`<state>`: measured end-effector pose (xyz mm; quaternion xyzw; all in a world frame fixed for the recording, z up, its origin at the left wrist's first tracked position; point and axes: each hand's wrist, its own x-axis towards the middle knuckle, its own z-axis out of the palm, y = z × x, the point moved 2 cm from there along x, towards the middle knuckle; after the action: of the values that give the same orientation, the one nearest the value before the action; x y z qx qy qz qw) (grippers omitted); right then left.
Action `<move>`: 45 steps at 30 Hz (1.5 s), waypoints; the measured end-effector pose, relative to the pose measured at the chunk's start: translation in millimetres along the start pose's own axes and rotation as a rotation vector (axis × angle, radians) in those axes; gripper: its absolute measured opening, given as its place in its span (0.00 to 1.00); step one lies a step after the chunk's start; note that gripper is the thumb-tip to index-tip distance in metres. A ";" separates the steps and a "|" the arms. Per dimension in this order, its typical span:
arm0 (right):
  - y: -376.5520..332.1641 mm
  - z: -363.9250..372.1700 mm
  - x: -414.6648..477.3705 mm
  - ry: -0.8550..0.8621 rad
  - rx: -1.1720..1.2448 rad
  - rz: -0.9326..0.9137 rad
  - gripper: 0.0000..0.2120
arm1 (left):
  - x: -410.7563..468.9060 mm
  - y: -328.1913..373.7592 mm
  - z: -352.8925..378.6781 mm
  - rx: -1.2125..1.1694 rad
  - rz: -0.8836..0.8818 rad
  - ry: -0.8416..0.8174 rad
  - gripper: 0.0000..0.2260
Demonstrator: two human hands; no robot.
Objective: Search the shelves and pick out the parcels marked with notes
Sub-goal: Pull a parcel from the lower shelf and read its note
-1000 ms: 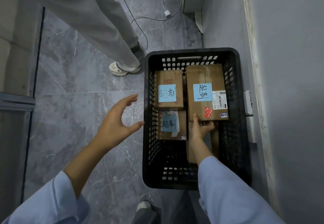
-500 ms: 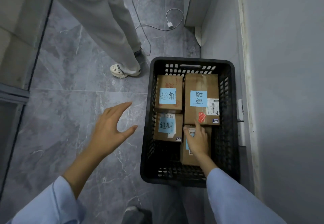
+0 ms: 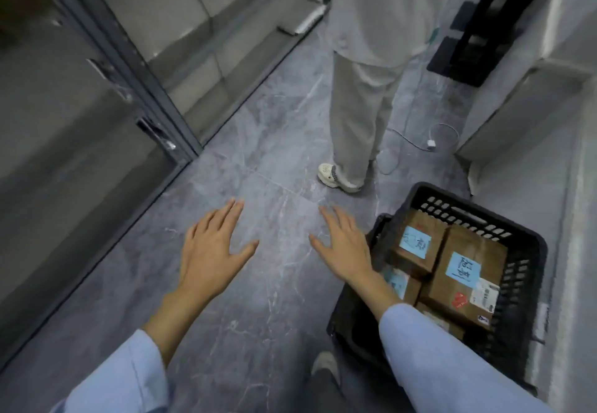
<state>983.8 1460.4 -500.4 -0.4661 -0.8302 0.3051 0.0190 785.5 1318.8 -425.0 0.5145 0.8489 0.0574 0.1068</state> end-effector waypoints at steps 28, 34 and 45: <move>-752.4 151.0 -204.0 -0.226 -0.276 -1.213 0.35 | -505.4 -476.6 -308.7 0.124 -1.023 0.491 0.38; -828.4 206.8 -265.2 -0.325 -0.283 -1.307 0.34 | -586.1 -509.3 -316.8 0.114 -1.204 0.566 0.36; -982.6 298.1 -325.8 -0.402 -0.296 -1.492 0.33 | -649.7 -625.6 -347.0 0.147 -1.306 0.652 0.35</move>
<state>324.5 686.0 -145.0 0.2810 -0.9433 0.1765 0.0059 454.2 457.3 -138.6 -0.1337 0.9728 0.0752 -0.1736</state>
